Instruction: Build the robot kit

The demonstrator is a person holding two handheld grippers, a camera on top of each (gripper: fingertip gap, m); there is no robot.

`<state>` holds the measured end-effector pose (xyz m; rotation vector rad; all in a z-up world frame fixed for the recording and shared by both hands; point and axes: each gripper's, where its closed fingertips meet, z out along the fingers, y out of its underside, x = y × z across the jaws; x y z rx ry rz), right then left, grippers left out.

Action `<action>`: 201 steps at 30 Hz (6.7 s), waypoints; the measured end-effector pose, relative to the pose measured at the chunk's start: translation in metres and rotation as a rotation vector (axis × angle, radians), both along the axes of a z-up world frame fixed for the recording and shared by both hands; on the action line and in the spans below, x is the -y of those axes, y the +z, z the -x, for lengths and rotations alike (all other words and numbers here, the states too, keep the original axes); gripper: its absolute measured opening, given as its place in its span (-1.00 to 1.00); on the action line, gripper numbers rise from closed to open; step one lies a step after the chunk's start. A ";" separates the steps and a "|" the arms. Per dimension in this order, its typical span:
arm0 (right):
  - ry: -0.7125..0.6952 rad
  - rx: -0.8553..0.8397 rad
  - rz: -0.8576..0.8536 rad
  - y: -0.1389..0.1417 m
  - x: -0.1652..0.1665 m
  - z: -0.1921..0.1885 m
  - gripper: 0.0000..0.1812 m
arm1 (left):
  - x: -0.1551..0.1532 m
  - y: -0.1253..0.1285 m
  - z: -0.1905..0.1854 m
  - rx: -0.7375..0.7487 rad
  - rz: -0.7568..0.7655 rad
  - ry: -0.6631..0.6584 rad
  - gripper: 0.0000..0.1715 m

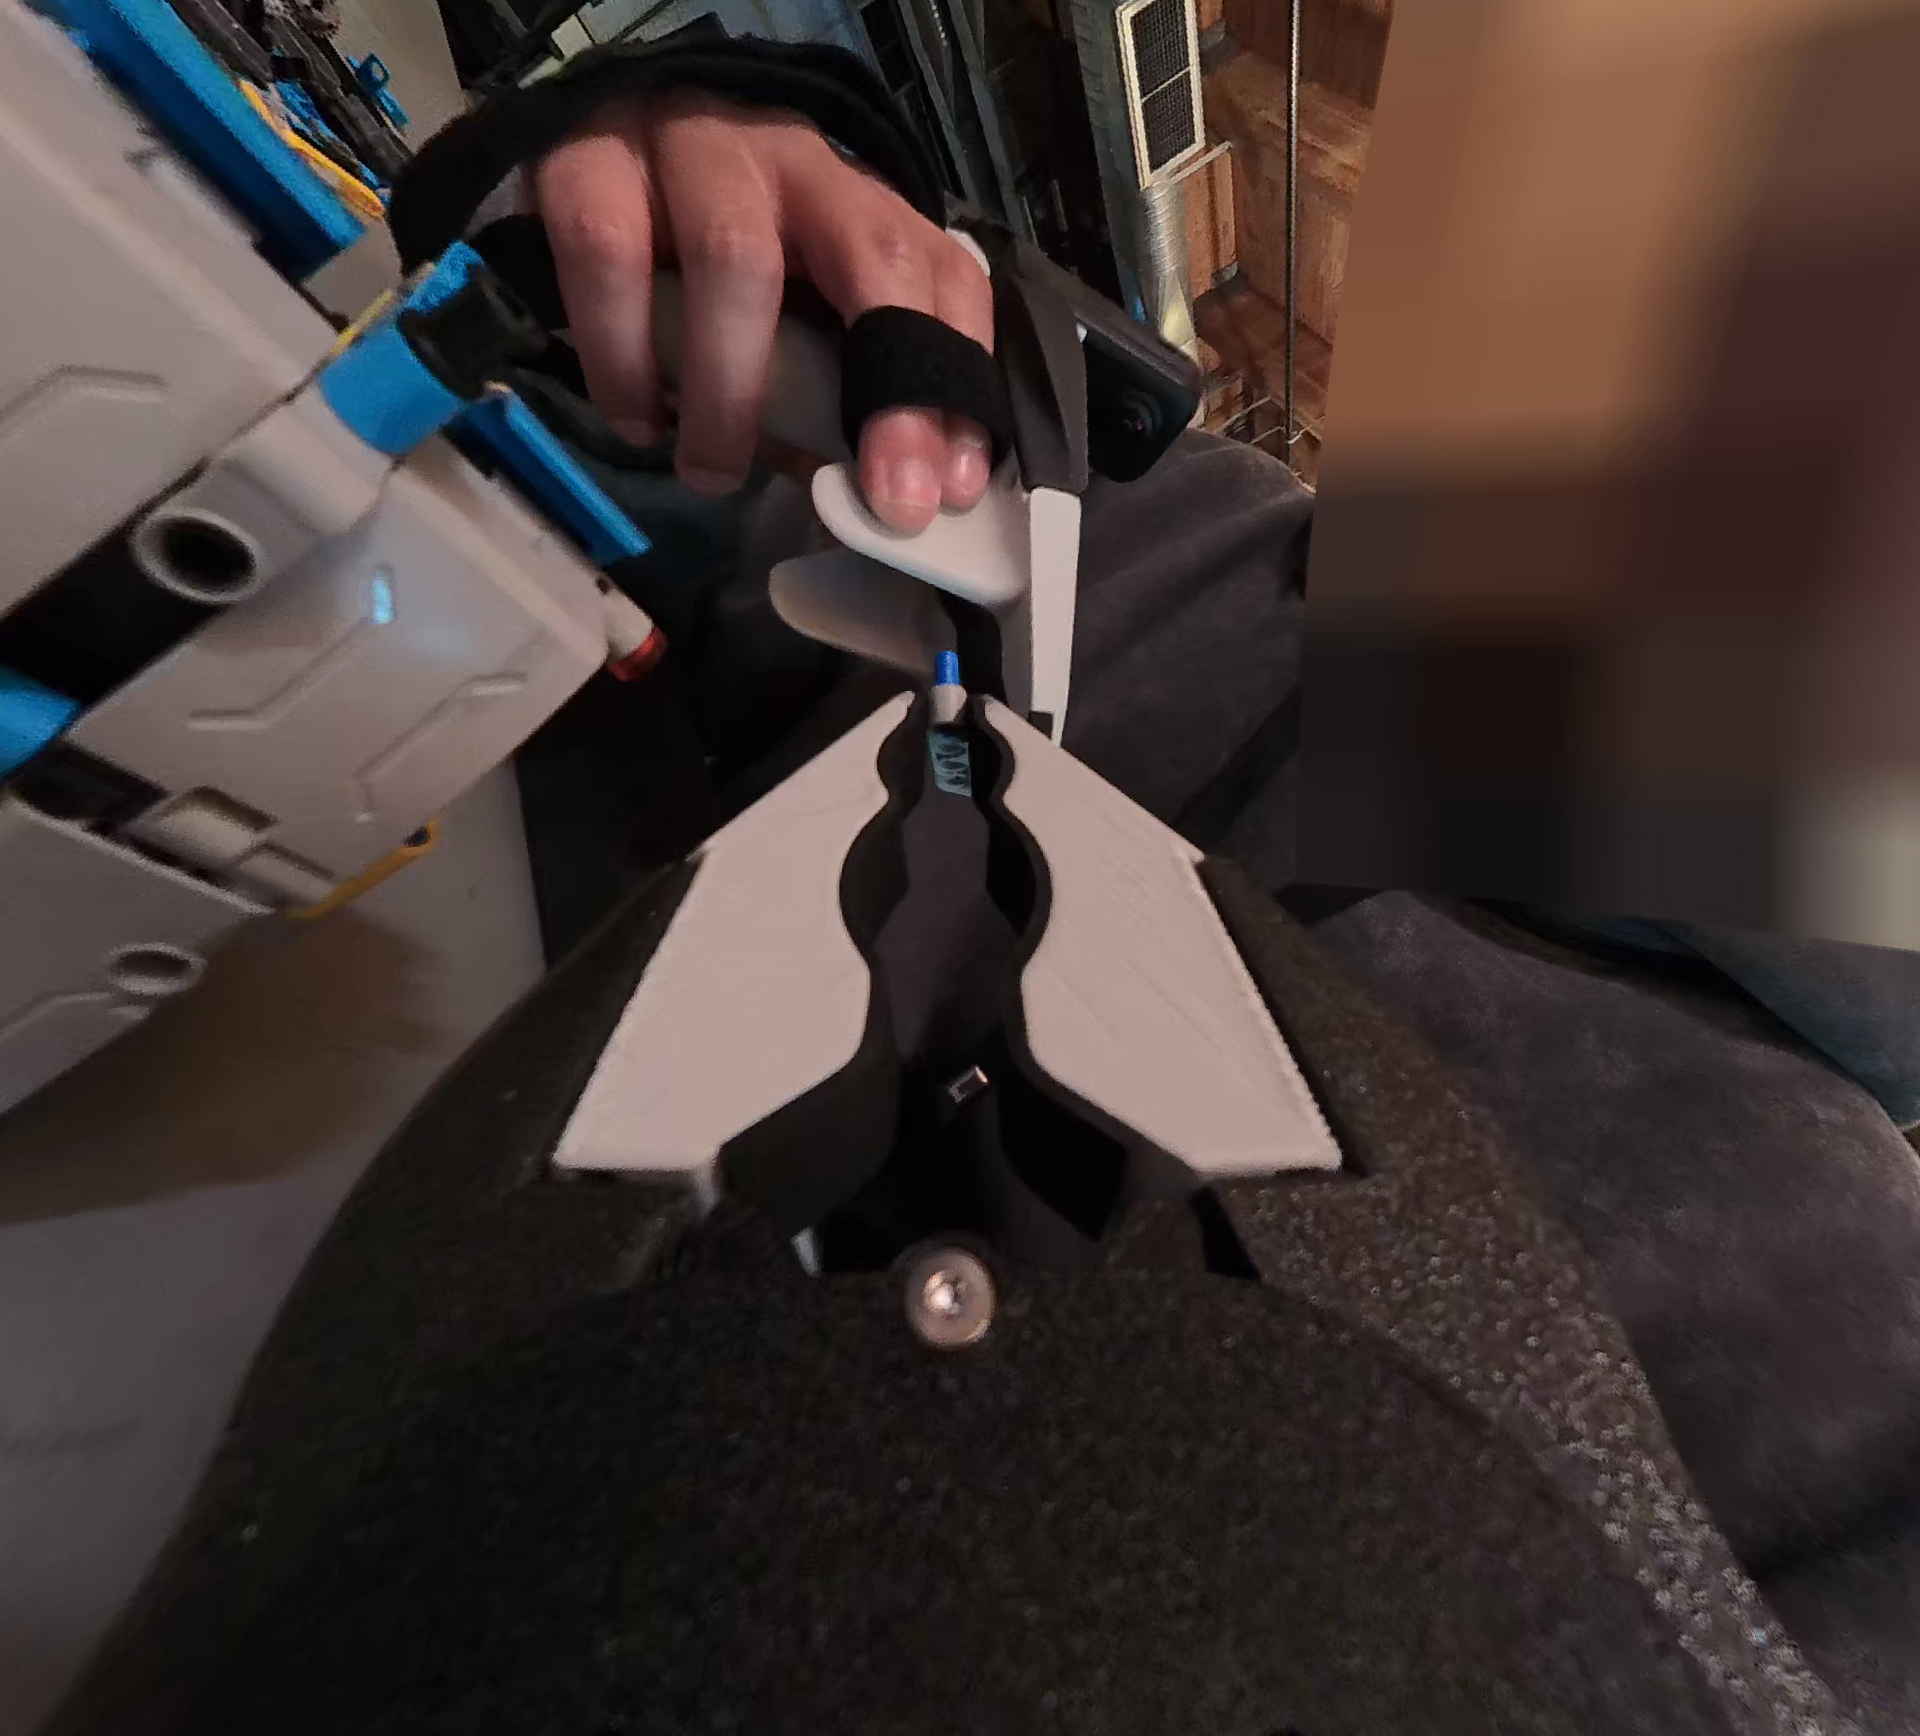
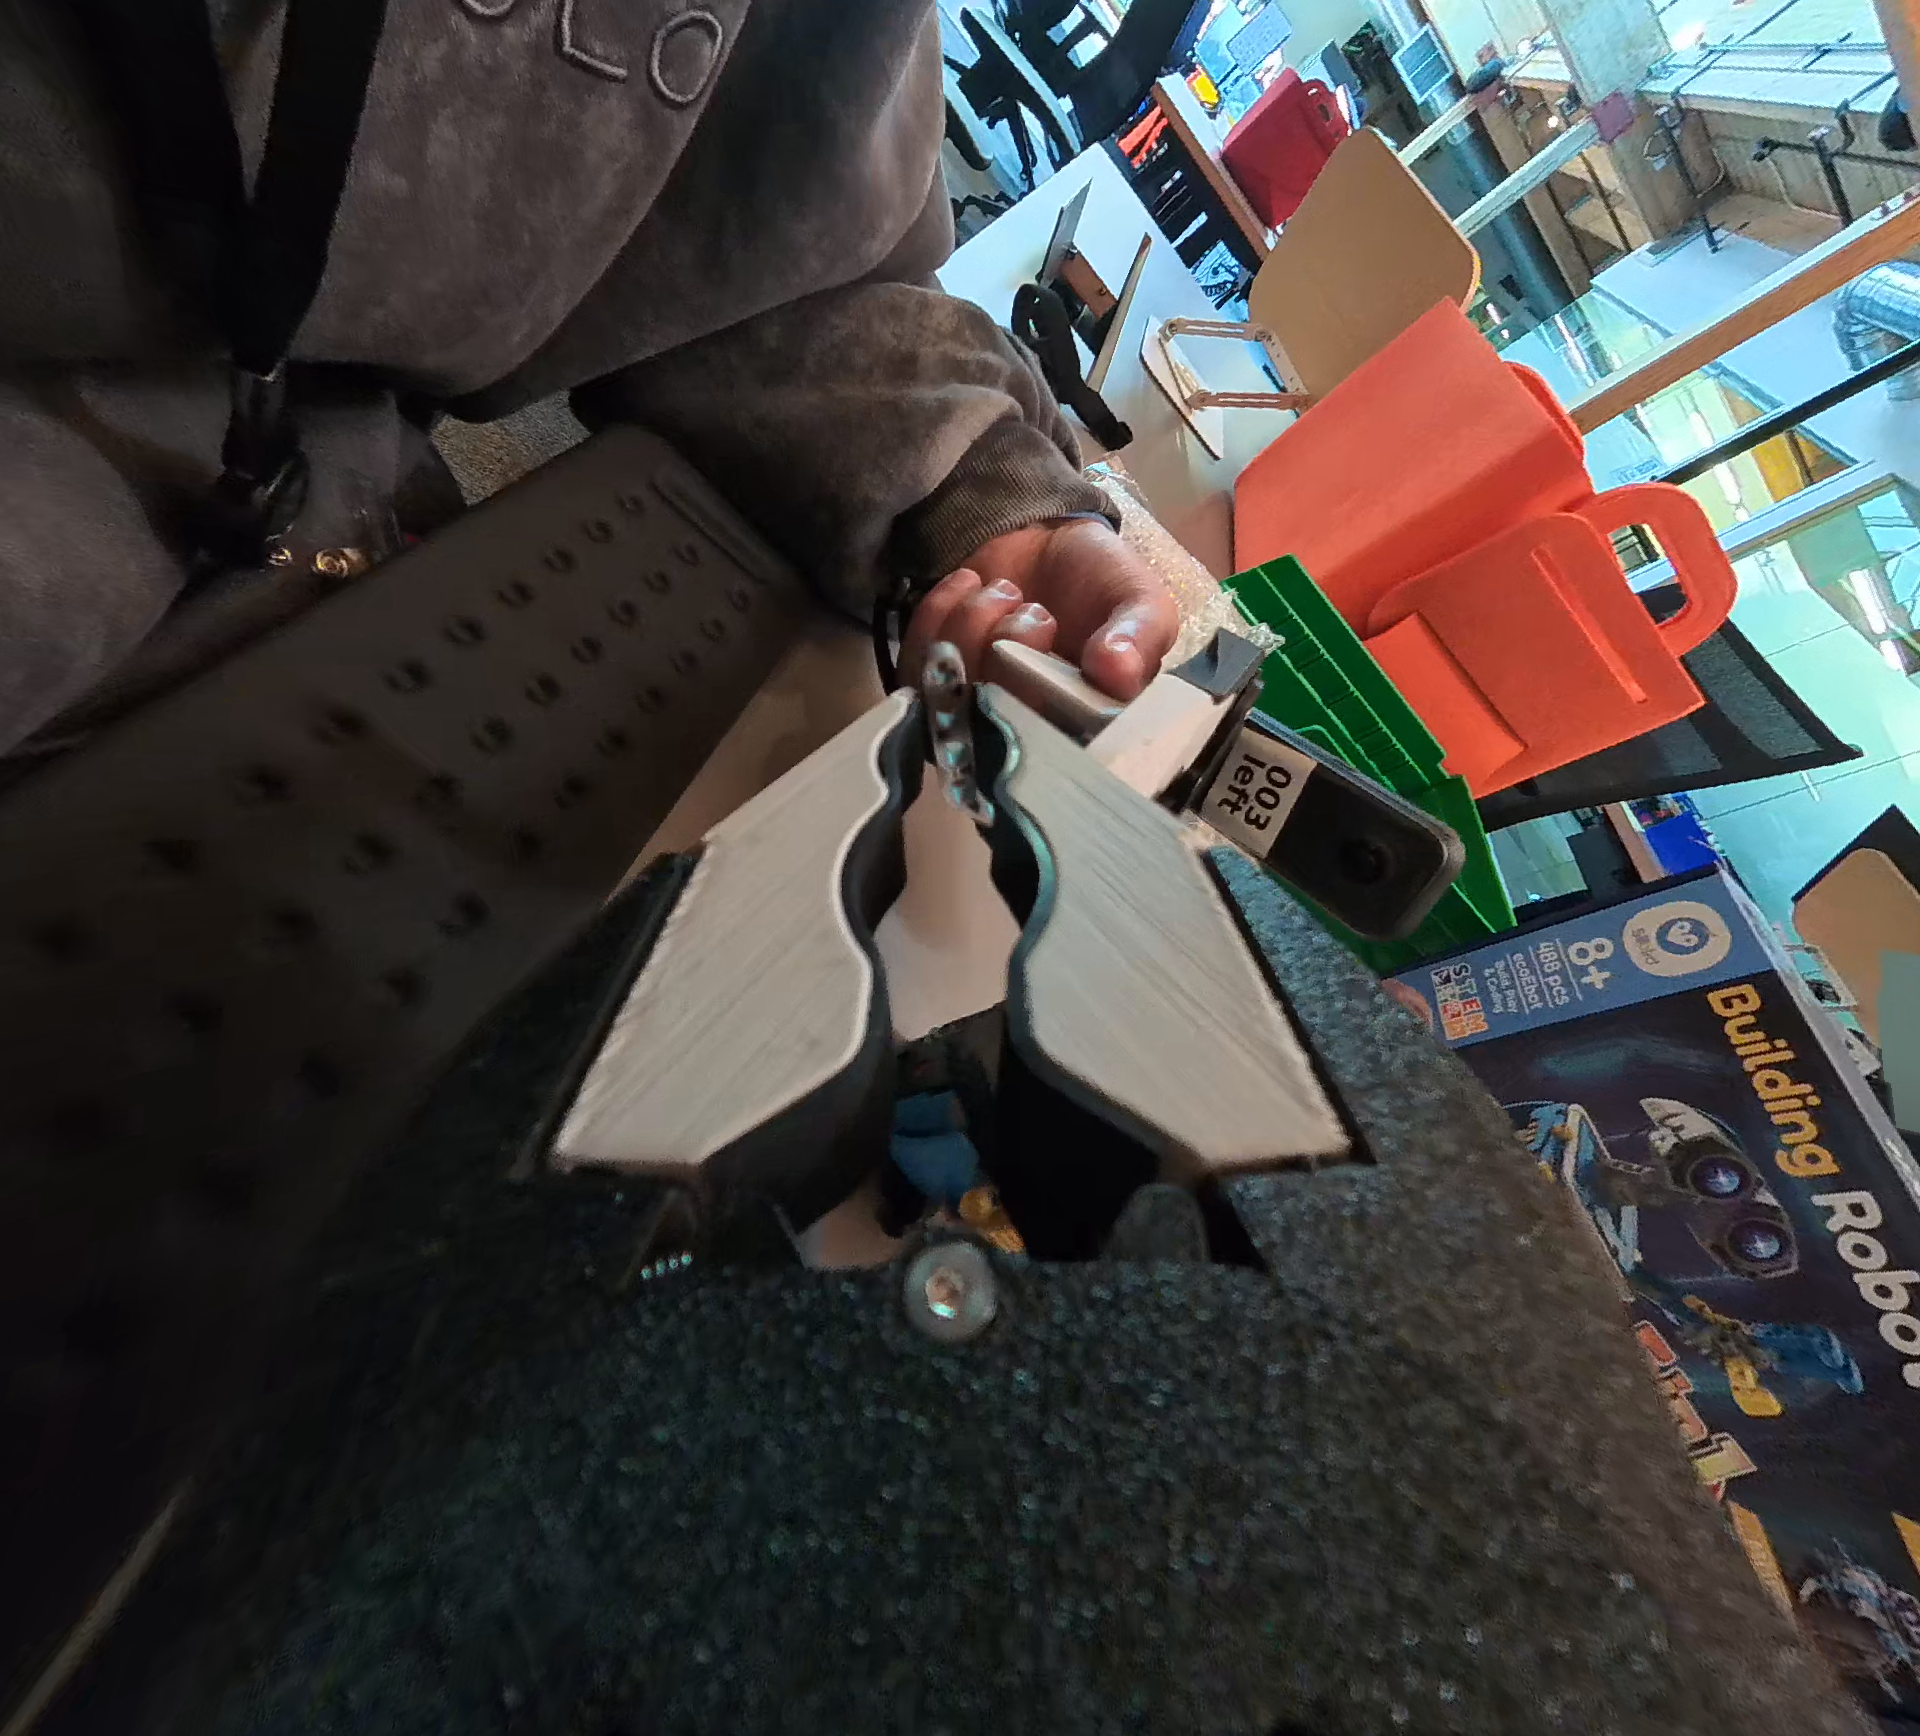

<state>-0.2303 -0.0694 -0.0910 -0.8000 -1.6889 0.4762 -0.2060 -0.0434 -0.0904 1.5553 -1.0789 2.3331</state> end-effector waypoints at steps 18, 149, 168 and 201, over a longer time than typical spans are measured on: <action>-0.173 -0.273 0.483 0.070 -0.066 -0.082 -0.93 | -0.043 0.015 0.003 0.103 -0.351 0.302 -0.57; -0.509 -0.137 0.226 0.042 -0.100 -0.100 -0.92 | -0.064 0.042 -0.083 0.122 -1.457 0.700 -0.95; -0.291 -0.217 0.502 0.049 -0.079 -0.093 -0.93 | -0.044 0.052 -0.078 0.233 -1.131 0.579 -0.95; 0.232 -0.755 1.325 0.108 -0.080 -0.094 -0.93 | -0.052 0.122 -0.068 0.463 -0.748 0.905 -0.96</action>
